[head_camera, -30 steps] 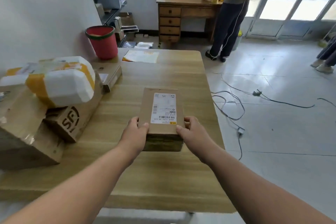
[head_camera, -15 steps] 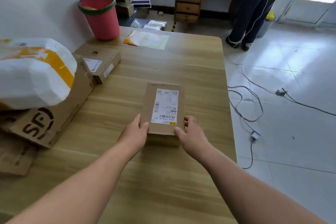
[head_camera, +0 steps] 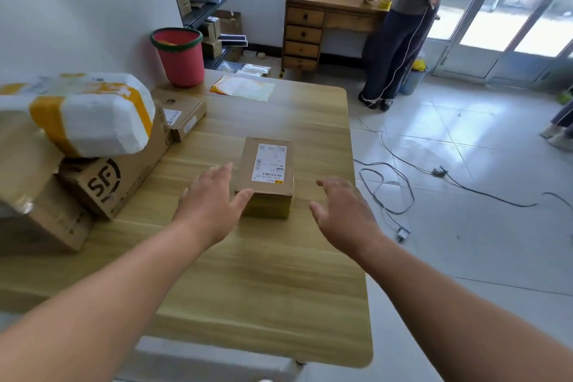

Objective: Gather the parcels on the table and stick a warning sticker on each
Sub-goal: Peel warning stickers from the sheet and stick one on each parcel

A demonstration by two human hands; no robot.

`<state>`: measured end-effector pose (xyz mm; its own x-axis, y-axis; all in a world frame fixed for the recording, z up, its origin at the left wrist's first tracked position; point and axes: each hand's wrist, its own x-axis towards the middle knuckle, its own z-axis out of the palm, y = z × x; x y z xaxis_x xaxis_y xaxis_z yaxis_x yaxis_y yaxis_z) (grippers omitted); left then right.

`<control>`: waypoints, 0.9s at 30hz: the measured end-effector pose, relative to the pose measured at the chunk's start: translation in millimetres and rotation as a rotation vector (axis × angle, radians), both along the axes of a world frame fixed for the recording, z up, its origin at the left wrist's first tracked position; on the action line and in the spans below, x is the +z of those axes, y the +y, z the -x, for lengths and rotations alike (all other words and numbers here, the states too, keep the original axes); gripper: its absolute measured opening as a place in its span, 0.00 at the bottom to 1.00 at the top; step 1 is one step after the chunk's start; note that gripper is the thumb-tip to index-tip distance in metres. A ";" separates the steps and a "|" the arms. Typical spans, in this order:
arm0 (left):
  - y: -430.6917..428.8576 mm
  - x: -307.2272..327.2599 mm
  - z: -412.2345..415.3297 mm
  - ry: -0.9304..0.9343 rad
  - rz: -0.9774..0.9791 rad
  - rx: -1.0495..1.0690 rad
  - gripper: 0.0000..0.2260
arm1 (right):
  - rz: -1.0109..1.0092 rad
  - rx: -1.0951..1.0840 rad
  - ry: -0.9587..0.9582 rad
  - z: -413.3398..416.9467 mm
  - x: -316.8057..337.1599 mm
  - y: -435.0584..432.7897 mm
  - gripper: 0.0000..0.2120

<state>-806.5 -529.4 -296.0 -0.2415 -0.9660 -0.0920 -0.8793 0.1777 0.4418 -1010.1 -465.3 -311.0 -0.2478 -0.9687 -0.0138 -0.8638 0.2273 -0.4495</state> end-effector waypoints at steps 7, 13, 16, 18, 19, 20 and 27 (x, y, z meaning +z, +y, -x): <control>68.0 46.4 2.6 -0.044 0.070 -0.084 0.31 | 0.055 0.051 0.126 18.9 41.2 64.3 0.23; 85.8 59.0 68.4 -0.130 0.114 -0.081 0.31 | 0.071 0.055 0.131 88.9 56.2 84.9 0.23; 83.7 55.7 125.8 -0.148 0.146 -0.052 0.31 | 0.085 0.097 0.156 142.6 58.4 83.6 0.23; 80.6 52.2 167.4 -0.144 0.153 -0.014 0.31 | 0.091 0.138 0.170 183.9 61.7 77.1 0.23; 79.4 51.2 187.5 -0.135 0.146 0.011 0.31 | 0.097 0.160 0.175 204.8 64.2 72.1 0.22; 78.4 50.5 207.5 -0.126 0.133 0.034 0.31 | 0.100 0.186 0.184 225.0 66.5 66.9 0.21; 58.5 59.5 295.2 -0.192 0.120 0.165 0.31 | 0.091 0.369 0.237 314.1 83.6 16.3 0.23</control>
<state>-1101.7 -470.8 -236.5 -0.0687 -0.9976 -0.0039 -0.9663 0.0655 0.2490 -1324.2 -449.0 -227.3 0.1284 -0.9875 0.0910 -0.9612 -0.1465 -0.2336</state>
